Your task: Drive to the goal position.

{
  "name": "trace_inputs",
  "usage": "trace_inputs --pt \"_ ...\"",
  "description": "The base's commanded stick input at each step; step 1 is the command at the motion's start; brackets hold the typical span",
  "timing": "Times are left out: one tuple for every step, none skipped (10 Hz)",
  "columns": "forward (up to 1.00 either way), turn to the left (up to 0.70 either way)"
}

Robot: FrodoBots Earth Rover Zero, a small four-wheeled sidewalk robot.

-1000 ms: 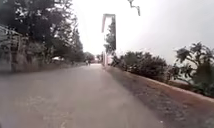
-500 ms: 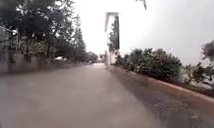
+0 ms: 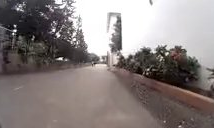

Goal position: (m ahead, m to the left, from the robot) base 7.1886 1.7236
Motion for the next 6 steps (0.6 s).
trace_inputs --pt "1.00 0.00" --pt "1.00 0.00" --pt "1.00 0.00" --pt "1.00 0.00" --pt "1.00 0.00" --pt "1.00 0.00"
